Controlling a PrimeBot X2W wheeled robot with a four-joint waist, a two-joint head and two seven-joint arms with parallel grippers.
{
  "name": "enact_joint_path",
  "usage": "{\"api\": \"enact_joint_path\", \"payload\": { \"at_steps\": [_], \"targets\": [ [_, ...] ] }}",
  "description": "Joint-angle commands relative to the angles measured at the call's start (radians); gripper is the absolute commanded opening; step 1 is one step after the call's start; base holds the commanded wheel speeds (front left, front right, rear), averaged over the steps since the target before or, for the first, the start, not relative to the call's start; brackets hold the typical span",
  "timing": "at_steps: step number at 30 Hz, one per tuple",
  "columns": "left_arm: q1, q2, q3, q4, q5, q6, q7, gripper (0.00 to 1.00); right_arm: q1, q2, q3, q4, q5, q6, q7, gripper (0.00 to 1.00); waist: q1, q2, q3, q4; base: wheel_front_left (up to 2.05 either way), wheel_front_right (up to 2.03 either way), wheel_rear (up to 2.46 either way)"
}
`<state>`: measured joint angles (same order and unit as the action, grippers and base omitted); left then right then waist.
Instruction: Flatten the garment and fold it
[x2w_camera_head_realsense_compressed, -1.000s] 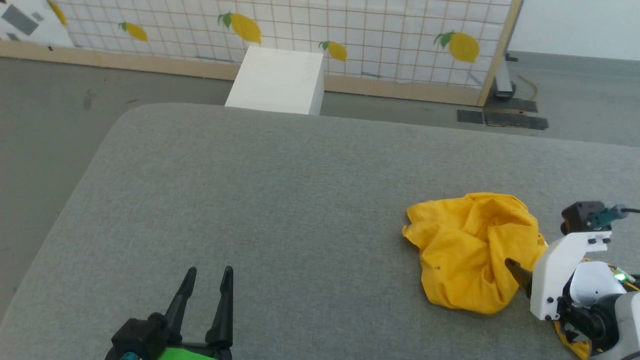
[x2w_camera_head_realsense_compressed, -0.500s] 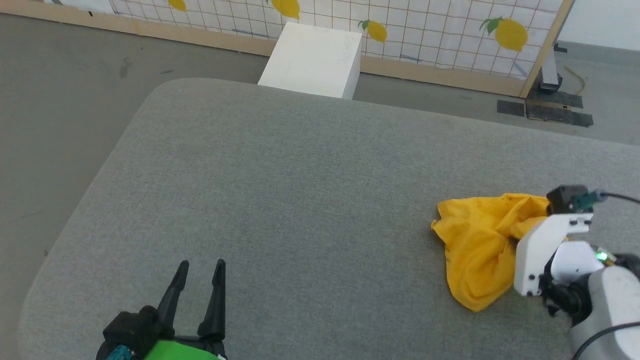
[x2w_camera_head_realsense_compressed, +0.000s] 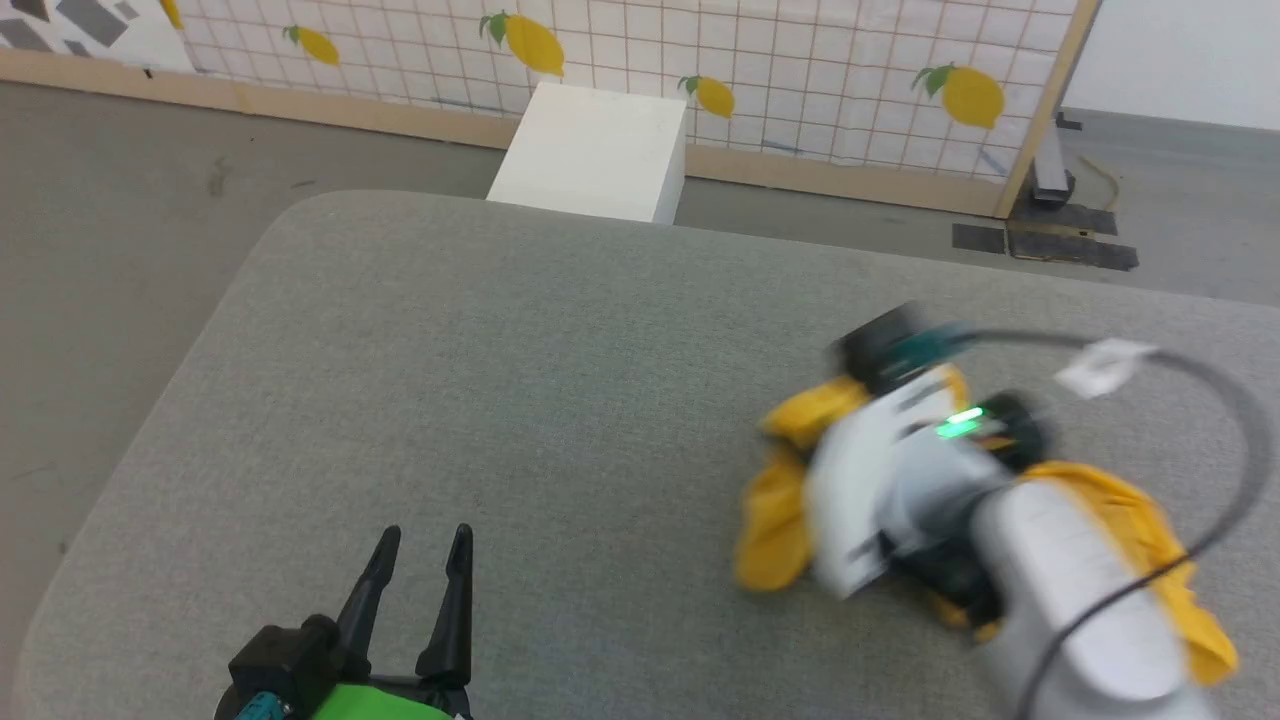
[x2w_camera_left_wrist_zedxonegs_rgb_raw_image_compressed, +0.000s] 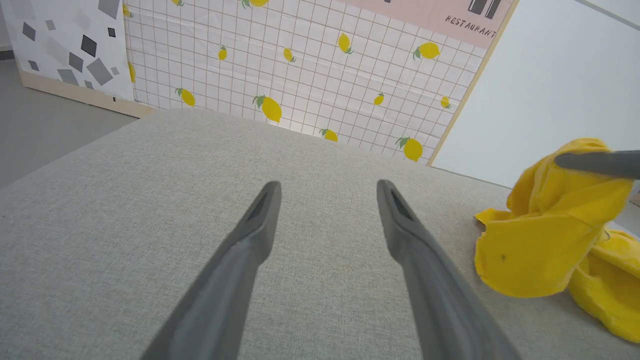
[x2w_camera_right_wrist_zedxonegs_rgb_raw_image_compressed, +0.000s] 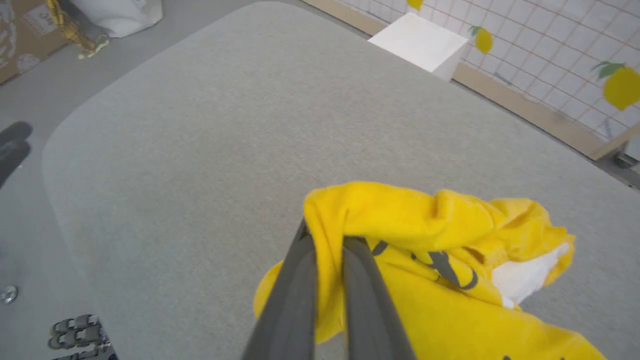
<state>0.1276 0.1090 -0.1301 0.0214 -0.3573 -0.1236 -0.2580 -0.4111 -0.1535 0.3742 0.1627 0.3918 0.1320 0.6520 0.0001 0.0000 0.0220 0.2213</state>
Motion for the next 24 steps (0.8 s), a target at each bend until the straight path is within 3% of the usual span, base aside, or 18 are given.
{"api": "enact_joint_path", "payload": {
  "at_steps": [1,7,8,9,10,11,12,17,24],
  "targets": [
    [-0.005,0.006,0.001,0.002,-0.007,-0.007,-0.004,1.0,0.004,0.02,0.052,0.01,0.028,-0.001,-0.017,0.0,-0.0001,0.0,0.009,0.01,0.0,0.0,0.0],
    [-0.015,0.013,-0.012,0.019,-0.018,-0.007,-0.004,1.0,0.053,0.066,0.252,0.176,0.111,-0.001,-0.079,0.0,-0.0001,0.0,0.016,0.05,0.0,0.0,0.0],
    [-0.017,0.013,-0.018,0.023,-0.02,-0.007,-0.004,1.0,0.056,0.067,0.275,0.215,0.115,-0.001,-0.09,0.06,-0.0001,0.0,0.014,0.057,0.0,0.0,0.0],
    [-0.019,0.014,-0.022,0.026,-0.022,-0.007,-0.004,1.0,0.058,0.068,0.288,0.246,0.119,-0.001,-0.098,0.21,-0.0001,0.0,0.013,0.062,0.0,0.0,0.0],
    [-0.021,0.015,-0.024,0.03,-0.024,-0.007,-0.004,1.0,0.057,0.069,0.299,0.281,0.125,-0.001,-0.112,0.46,-0.0001,0.0,0.011,0.066,0.0,0.0,0.0],
    [-0.022,0.015,-0.025,0.033,-0.025,-0.007,-0.004,1.0,0.054,0.07,0.305,0.306,0.127,-0.001,-0.123,0.84,-0.0001,0.0,0.008,0.068,0.0,0.0,0.0],
    [-0.022,0.015,-0.025,0.037,-0.025,-0.007,-0.004,1.0,0.049,0.069,0.313,0.332,0.131,-0.001,-0.135,1.0,-0.0001,0.0,0.005,0.069,0.0,0.0,0.0],
    [-0.004,0.01,-0.018,0.039,-0.023,-0.006,-0.004,1.0,0.014,0.069,0.282,0.367,0.183,-0.001,-0.206,1.0,-0.0001,0.0,-0.019,0.048,0.0,0.0,0.0],
    [0.036,0.007,-0.001,0.017,-0.011,0.008,-0.004,1.0,0.051,-0.007,0.113,0.247,0.215,-0.001,-0.313,1.0,-0.0001,0.0,-0.06,-0.022,0.0,0.0,0.0]
  ]
}}
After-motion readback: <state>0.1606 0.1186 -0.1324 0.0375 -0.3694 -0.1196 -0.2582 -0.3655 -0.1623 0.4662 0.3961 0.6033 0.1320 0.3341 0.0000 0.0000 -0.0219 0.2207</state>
